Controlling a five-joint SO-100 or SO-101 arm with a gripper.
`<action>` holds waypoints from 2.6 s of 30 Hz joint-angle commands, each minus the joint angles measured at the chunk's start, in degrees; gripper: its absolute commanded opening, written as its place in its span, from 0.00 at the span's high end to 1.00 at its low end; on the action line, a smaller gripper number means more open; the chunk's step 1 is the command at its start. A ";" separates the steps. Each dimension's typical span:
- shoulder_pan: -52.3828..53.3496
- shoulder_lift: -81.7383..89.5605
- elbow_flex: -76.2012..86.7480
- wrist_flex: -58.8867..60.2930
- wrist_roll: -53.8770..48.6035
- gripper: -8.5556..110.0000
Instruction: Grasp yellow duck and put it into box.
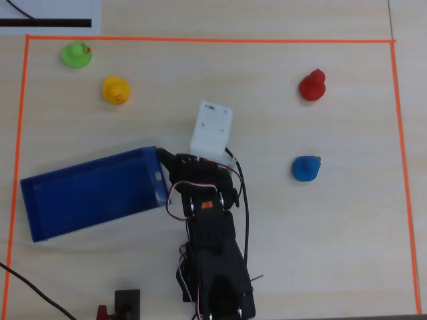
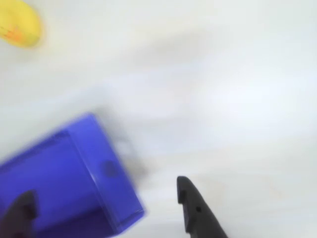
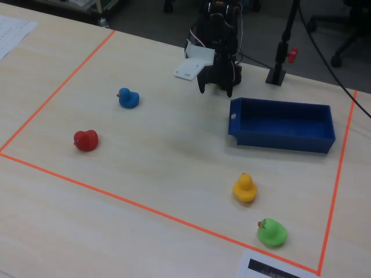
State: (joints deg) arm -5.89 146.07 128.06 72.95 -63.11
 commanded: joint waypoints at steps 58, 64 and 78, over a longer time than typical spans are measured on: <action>-8.70 -39.90 -61.17 9.40 17.23 0.93; -8.00 -17.93 -43.24 19.86 18.02 0.93; -40.08 -22.50 -26.10 23.38 34.19 0.93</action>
State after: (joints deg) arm -35.86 126.74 104.41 96.68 -33.66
